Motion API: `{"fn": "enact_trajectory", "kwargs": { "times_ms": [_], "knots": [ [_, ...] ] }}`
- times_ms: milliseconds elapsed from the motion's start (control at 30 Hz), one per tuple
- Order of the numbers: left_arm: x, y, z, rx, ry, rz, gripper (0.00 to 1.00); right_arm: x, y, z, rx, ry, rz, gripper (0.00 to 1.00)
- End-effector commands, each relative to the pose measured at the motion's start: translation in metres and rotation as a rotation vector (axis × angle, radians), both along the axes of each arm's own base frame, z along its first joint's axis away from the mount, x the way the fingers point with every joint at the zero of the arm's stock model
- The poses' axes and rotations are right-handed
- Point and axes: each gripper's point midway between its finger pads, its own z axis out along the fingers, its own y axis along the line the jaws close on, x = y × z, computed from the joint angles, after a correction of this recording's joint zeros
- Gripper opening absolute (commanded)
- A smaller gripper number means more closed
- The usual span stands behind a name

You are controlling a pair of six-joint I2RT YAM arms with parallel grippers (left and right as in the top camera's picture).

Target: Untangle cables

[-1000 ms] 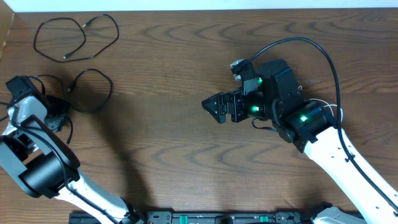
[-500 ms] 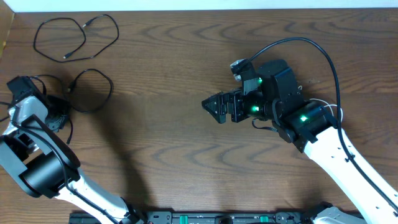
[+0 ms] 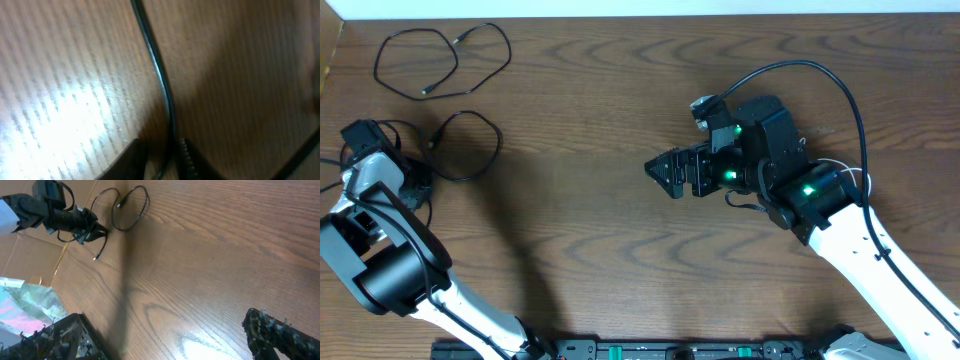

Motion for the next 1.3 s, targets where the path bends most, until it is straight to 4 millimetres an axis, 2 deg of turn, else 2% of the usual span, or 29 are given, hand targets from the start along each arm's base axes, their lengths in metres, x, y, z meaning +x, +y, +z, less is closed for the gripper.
{"fn": "enact_trajectory", "kwargs": {
  "times_ms": [0,67,267,433,567,600,633,667,767,800,900,1133,1267],
  "knots": [
    [-0.032,-0.017,-0.051,-0.084,0.136,0.0,0.1,-0.001,0.001,-0.001,-0.003,0.004,0.0,0.99],
    [-0.024,-0.02,-0.051,-0.105,0.1,-0.009,0.08,-0.001,0.001,-0.001,-0.003,0.004,0.0,0.99],
    [0.03,-0.045,-0.041,-0.289,-0.189,-0.038,0.08,-0.001,0.001,-0.001,-0.002,0.004,0.0,0.99],
    [0.049,-0.047,-0.032,-0.337,-0.296,0.014,0.08,-0.002,0.001,-0.002,-0.005,0.007,0.0,0.99],
    [0.054,-0.043,-0.03,-0.321,-0.316,0.011,0.08,-0.002,0.001,-0.002,-0.005,0.007,0.0,0.99],
    [0.055,-0.042,-0.03,-0.317,-0.321,0.011,0.09,-0.002,0.001,-0.002,-0.005,0.007,0.0,0.99],
    [0.055,-0.041,-0.029,-0.315,-0.324,0.01,0.26,-0.002,0.001,-0.002,-0.005,0.008,0.001,0.99],
    [0.056,-0.04,-0.028,-0.311,-0.33,0.01,0.38,-0.002,0.001,-0.002,-0.005,0.008,0.0,0.99],
    [0.056,-0.033,-0.025,-0.304,-0.339,0.02,0.38,-0.002,0.001,-0.002,-0.005,0.007,0.0,0.99],
    [0.055,-0.029,-0.022,-0.298,-0.344,0.027,0.44,-0.002,0.001,-0.002,-0.005,0.007,0.0,0.99],
    [0.047,-0.014,-0.009,-0.274,-0.363,0.056,0.51,-0.002,0.001,-0.002,-0.005,0.008,0.0,0.99],
    [0.011,0.021,0.036,-0.148,-0.337,0.16,0.53,0.0,0.001,0.0,0.001,-0.002,0.0,0.99],
    [0.012,0.024,0.067,-0.098,-0.378,0.148,0.54,0.001,0.002,0.002,0.006,-0.01,-0.001,0.99]
  ]
}}
